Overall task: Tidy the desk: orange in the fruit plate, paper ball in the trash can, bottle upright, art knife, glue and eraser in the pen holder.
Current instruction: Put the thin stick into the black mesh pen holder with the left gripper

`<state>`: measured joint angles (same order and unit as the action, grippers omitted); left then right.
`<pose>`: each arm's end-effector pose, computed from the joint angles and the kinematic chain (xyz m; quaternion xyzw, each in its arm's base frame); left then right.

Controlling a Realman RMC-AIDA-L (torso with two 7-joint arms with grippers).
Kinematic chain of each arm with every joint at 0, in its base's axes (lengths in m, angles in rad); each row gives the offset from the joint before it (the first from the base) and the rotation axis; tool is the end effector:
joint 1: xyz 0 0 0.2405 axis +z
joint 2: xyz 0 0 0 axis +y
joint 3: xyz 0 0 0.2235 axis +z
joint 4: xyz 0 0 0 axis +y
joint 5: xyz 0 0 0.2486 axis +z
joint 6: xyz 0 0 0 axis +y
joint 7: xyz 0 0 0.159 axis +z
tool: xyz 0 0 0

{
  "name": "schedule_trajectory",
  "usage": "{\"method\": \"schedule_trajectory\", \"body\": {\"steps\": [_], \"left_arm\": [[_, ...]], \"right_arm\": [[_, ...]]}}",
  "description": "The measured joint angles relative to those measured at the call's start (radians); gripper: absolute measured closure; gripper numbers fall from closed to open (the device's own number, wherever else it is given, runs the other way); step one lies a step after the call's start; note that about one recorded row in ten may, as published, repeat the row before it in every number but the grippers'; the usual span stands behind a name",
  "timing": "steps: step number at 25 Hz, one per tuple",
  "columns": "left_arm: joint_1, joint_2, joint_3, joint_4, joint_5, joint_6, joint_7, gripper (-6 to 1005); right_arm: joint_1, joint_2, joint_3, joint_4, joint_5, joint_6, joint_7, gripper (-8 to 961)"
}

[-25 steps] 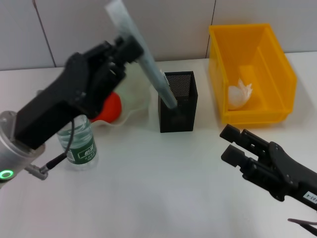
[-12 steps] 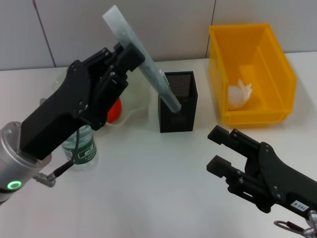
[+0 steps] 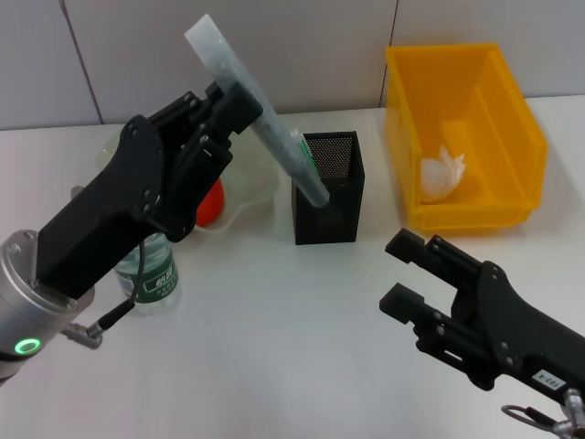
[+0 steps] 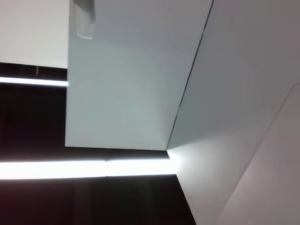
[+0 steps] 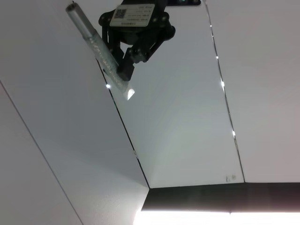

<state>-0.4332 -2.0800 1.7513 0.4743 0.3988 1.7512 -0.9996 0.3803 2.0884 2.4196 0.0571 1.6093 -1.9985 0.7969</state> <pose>-0.1456 0.3033 -0.0198 -0.7543 -0.1101 -0.6415 0.0860 0.2447 0.2260 -0.0328 -0.7929 0.1605 0.5721 0.1349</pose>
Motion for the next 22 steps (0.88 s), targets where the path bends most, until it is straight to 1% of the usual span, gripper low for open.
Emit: {"method": "schedule_trajectory", "body": {"steps": [3, 6, 13, 15, 17, 19, 22], "left_arm": [[-0.002, 0.0, 0.027, -0.015, -0.041, 0.0, 0.0, 862], [-0.002, 0.0, 0.052, -0.019, -0.078, -0.009, 0.0, 862], [-0.001, 0.0, 0.06, -0.021, -0.094, -0.023, -0.005, 862], [0.001, 0.0, 0.062, -0.023, -0.098, -0.025, -0.02, 862], [0.001, 0.0, 0.064, -0.027, -0.098, -0.025, -0.029, 862], [-0.003, 0.0, 0.065, -0.042, -0.099, -0.017, -0.065, 862], [-0.003, 0.0, 0.063, -0.044, -0.104, 0.004, -0.1, 862]], "right_arm": [[0.002, 0.002, 0.002, -0.014, 0.002, 0.01, -0.032, 286], [0.005, 0.003, 0.004, -0.048, 0.005, 0.024, -0.125, 286], [0.015, 0.004, 0.024, -0.108, 0.006, 0.048, -0.299, 285], [0.021, 0.004, 0.038, -0.114, 0.006, 0.049, -0.3, 285], [0.034, 0.001, 0.043, -0.109, 0.006, 0.051, -0.248, 285], [0.044, -0.003, 0.044, -0.088, 0.006, 0.052, -0.193, 285], [0.046, -0.003, 0.042, -0.057, 0.004, 0.031, -0.175, 286]]}}
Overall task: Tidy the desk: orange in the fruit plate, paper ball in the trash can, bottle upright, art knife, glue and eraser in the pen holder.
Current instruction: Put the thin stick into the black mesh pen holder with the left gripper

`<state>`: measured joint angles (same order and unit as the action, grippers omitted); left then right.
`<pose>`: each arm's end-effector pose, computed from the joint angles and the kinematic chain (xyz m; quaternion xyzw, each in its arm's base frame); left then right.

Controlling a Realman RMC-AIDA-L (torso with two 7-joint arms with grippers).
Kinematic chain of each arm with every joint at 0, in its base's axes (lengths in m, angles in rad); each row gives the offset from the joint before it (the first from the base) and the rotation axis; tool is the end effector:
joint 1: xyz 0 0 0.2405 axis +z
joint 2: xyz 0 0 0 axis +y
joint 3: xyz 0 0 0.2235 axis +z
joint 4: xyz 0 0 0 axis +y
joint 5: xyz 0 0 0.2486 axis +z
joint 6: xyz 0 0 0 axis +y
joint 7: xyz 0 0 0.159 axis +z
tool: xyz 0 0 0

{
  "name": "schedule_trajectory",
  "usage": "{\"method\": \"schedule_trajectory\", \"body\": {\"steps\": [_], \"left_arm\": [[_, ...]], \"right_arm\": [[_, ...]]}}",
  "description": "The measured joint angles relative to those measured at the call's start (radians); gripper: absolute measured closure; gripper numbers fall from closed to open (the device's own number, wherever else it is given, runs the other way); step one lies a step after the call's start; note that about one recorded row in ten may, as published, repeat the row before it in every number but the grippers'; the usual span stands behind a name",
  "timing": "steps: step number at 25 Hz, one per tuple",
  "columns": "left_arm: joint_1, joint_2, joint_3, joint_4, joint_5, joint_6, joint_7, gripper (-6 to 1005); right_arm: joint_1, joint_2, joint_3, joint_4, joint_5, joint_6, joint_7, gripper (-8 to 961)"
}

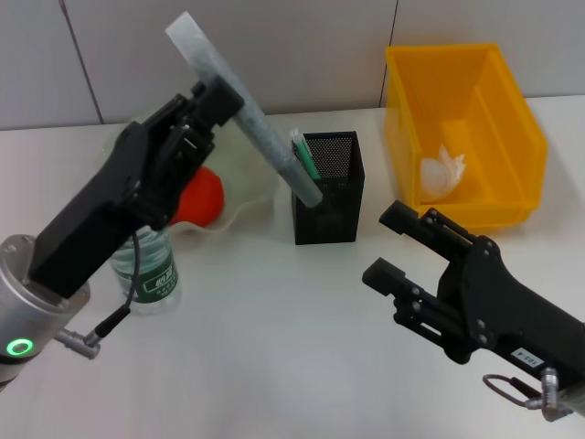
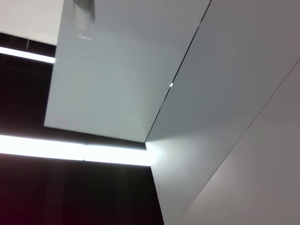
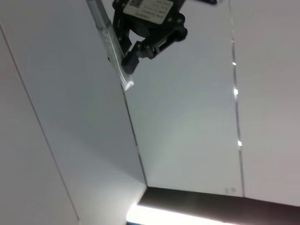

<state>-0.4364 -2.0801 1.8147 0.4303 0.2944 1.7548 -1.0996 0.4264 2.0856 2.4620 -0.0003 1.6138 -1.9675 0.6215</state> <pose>-0.1529 0.3028 -0.0217 -0.7326 -0.1733 -0.6551 0.0637 0.2376 0.2374 -0.0376 -0.7953 0.1047 0.5652 0.1926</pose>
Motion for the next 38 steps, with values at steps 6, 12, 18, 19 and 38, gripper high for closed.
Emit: {"method": "schedule_trajectory", "body": {"steps": [6, 12, 18, 19, 38], "left_arm": [[0.003, 0.0, 0.007, -0.001, -0.067, 0.061, -0.041, 862], [0.003, 0.0, 0.007, -0.001, -0.08, 0.073, -0.063, 862], [-0.001, 0.0, 0.016, 0.0, -0.111, 0.079, -0.074, 862], [-0.002, 0.0, 0.028, 0.001, -0.132, 0.081, -0.084, 862], [-0.005, 0.0, 0.069, -0.014, -0.196, 0.065, -0.087, 861]], "right_arm": [[0.011, -0.001, -0.005, 0.006, -0.004, -0.052, 0.031, 286], [0.018, 0.004, 0.052, -0.005, 0.014, -0.123, 0.153, 286], [0.049, 0.004, 0.063, -0.022, 0.014, -0.159, 0.204, 286], [0.055, 0.005, 0.063, -0.022, 0.013, -0.153, 0.204, 286], [0.084, 0.007, 0.055, -0.034, 0.008, -0.101, 0.201, 285]]}}
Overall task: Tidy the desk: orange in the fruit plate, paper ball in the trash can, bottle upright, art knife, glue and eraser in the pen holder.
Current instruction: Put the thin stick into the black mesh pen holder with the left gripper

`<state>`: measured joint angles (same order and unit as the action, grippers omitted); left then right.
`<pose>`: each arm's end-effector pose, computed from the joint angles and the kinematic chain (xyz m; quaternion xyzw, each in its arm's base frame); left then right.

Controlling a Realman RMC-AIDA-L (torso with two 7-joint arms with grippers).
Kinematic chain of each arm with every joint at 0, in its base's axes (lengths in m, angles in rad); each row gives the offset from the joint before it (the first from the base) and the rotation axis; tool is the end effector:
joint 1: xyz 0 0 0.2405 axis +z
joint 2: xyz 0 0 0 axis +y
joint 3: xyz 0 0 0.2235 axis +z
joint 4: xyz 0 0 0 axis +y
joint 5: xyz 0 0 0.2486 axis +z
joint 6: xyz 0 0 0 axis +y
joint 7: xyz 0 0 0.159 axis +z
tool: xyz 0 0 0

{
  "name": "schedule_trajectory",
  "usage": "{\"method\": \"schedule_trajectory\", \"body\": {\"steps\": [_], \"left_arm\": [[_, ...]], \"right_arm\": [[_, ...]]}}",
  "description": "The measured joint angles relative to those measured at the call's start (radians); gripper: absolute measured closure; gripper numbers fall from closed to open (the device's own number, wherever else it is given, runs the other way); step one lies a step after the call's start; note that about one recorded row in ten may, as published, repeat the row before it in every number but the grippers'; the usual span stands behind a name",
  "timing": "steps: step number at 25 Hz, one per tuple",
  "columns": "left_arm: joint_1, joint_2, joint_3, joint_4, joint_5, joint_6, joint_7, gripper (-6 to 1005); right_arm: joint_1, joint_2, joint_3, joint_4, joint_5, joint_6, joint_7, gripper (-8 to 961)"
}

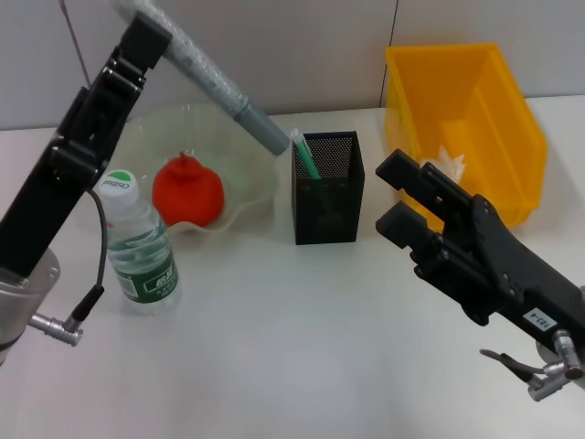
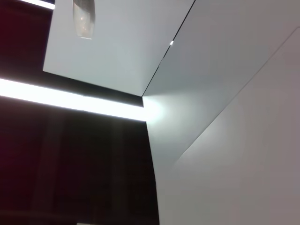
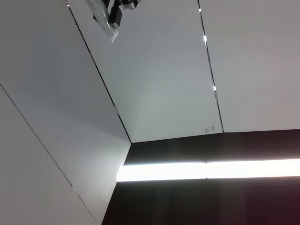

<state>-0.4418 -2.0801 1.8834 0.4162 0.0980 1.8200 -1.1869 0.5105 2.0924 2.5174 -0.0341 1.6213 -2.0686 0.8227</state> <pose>-0.1523 0.3036 -0.0045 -0.6740 -0.2001 -0.7095 0.0474 0.2091 0.2476 -0.0269 -0.7504 0.1394 0.6373 0.1067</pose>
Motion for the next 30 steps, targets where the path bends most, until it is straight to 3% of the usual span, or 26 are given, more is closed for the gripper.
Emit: {"method": "schedule_trajectory", "body": {"steps": [30], "left_arm": [[0.014, 0.0, 0.048, -0.053, -0.013, -0.025, 0.02, 861]], "right_arm": [[-0.073, 0.0, 0.001, -0.013, -0.003, 0.049, 0.007, 286]]}}
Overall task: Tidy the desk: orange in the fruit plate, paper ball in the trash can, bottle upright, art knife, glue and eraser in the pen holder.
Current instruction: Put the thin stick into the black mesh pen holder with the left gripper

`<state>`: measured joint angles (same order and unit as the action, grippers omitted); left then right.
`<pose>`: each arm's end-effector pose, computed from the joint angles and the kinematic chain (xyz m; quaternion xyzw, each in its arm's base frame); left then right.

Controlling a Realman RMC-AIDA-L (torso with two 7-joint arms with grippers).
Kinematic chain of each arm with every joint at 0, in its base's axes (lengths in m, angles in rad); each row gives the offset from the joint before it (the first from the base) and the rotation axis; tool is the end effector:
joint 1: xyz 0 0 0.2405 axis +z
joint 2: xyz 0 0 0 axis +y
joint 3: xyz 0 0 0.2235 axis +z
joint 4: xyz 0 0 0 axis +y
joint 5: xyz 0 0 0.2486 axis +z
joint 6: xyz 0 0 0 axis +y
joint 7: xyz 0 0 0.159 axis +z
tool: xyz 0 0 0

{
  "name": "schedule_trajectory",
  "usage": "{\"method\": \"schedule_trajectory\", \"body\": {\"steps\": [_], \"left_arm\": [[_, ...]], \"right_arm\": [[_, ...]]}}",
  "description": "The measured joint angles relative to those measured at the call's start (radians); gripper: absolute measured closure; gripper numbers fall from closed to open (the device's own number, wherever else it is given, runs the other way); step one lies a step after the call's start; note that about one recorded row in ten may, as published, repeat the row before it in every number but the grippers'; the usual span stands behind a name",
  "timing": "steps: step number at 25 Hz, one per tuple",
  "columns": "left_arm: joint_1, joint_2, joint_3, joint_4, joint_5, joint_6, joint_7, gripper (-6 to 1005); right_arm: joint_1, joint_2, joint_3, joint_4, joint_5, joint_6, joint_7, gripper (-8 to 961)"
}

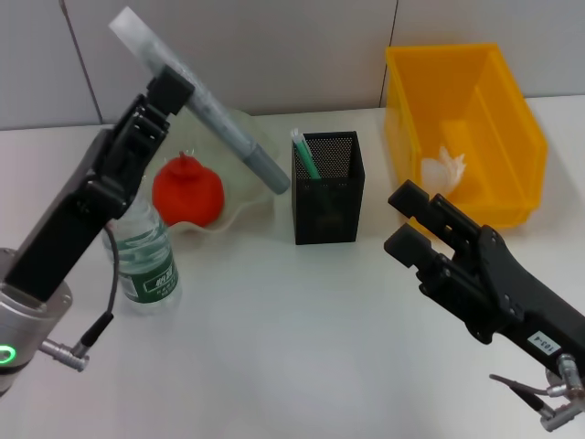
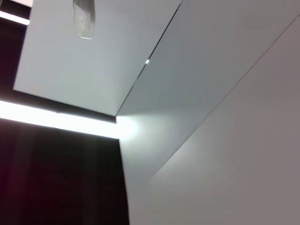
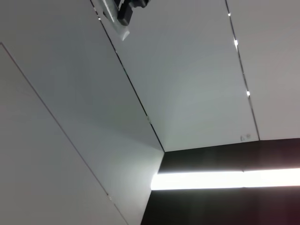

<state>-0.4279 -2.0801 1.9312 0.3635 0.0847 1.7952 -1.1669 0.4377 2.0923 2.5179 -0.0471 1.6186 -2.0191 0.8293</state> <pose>-0.1688 0.2983 -0.0174 -0.6879 -0.2306 -0.6852 0.0639 0.2296 0.2347 -0.0340 -0.7502 0.1882 0.6191 0.1358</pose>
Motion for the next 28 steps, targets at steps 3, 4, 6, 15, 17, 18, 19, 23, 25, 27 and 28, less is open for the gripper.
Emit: {"method": "schedule_trajectory", "body": {"steps": [3, 4, 6, 15, 17, 18, 19, 23, 25, 27, 28], "left_arm": [[0.002, 0.0, 0.026, 0.0, -0.016, -0.033, 0.008, 861], [0.003, 0.0, 0.034, 0.0, -0.022, -0.043, 0.01, 861], [0.003, 0.0, 0.046, 0.0, -0.026, -0.056, 0.012, 861], [0.006, 0.0, 0.051, 0.0, -0.027, -0.059, 0.011, 862], [0.007, 0.0, 0.053, 0.0, -0.031, -0.062, 0.007, 863], [0.007, 0.0, 0.058, 0.0, -0.039, -0.064, 0.005, 863], [0.007, 0.0, 0.058, 0.0, -0.039, -0.064, 0.005, 863], [-0.004, 0.0, 0.122, 0.0, -0.099, -0.09, 0.005, 863], [-0.006, 0.0, 0.128, 0.002, -0.103, -0.099, 0.004, 863], [-0.006, 0.0, 0.128, 0.007, -0.105, -0.107, 0.001, 863], [-0.006, 0.0, 0.128, 0.009, -0.109, -0.108, -0.003, 864]], "right_arm": [[-0.003, 0.0, 0.0, -0.009, 0.001, 0.017, 0.002, 286], [-0.003, 0.0, 0.0, -0.011, 0.001, 0.022, 0.002, 286], [-0.003, 0.0, 0.0, -0.015, 0.001, 0.031, 0.002, 285], [-0.014, 0.0, 0.002, -0.019, 0.002, 0.033, 0.003, 285], [-0.02, 0.0, 0.006, -0.021, 0.005, 0.034, 0.003, 285], [-0.022, 0.0, 0.009, -0.022, 0.007, 0.034, 0.003, 285], [-0.024, 0.0, 0.011, -0.024, 0.008, 0.034, 0.004, 285], [-0.027, 0.0, 0.022, -0.038, 0.008, 0.036, 0.006, 285], [-0.027, 0.0, 0.024, -0.047, 0.009, 0.037, 0.007, 286], [-0.027, 0.0, 0.03, -0.053, 0.009, 0.037, 0.016, 286], [-0.027, 0.0, 0.035, -0.058, 0.009, 0.038, 0.026, 286]]}}
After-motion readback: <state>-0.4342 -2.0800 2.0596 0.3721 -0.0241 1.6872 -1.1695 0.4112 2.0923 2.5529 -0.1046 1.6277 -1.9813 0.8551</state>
